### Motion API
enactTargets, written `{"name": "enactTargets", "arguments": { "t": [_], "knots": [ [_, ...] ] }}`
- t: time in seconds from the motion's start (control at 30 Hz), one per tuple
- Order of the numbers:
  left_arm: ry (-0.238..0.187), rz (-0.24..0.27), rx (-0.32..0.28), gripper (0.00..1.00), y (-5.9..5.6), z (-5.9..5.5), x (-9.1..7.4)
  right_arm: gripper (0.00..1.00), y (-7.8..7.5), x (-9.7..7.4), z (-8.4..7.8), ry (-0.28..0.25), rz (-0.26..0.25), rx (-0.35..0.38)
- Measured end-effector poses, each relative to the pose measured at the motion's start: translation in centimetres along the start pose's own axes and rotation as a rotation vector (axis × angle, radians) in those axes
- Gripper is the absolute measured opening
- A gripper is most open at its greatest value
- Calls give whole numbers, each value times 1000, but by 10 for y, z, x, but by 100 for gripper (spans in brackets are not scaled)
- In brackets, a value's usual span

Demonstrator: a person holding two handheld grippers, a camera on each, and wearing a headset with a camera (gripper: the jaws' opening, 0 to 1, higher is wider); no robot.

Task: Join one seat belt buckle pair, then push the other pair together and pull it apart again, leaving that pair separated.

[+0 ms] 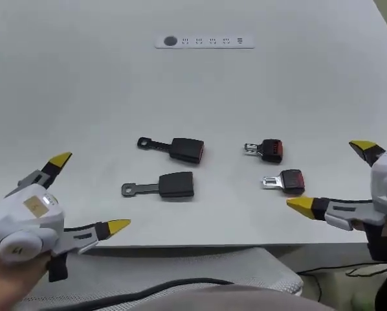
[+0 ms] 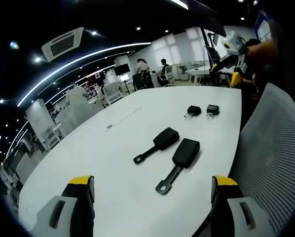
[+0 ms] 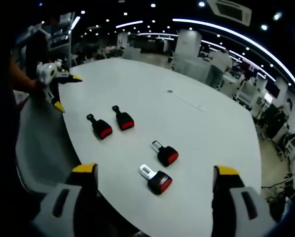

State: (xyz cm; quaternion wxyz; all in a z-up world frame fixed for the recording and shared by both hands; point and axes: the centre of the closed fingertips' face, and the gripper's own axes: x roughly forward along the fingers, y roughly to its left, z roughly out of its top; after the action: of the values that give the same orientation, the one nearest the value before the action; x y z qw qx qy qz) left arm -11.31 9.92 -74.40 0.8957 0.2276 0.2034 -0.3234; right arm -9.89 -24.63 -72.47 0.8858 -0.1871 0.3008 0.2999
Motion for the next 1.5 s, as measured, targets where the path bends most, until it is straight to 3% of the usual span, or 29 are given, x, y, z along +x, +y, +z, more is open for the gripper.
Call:
{"name": "enactTargets", "arguments": {
  "t": [0.6, 1.5],
  "knots": [
    [9, -6, 1, 99, 0, -6, 1, 98, 1, 1, -8, 62, -6, 9],
    [19, -18, 4, 97, -3, -8, 1, 87, 6, 0, -1, 64, 17, -25]
  ]
}}
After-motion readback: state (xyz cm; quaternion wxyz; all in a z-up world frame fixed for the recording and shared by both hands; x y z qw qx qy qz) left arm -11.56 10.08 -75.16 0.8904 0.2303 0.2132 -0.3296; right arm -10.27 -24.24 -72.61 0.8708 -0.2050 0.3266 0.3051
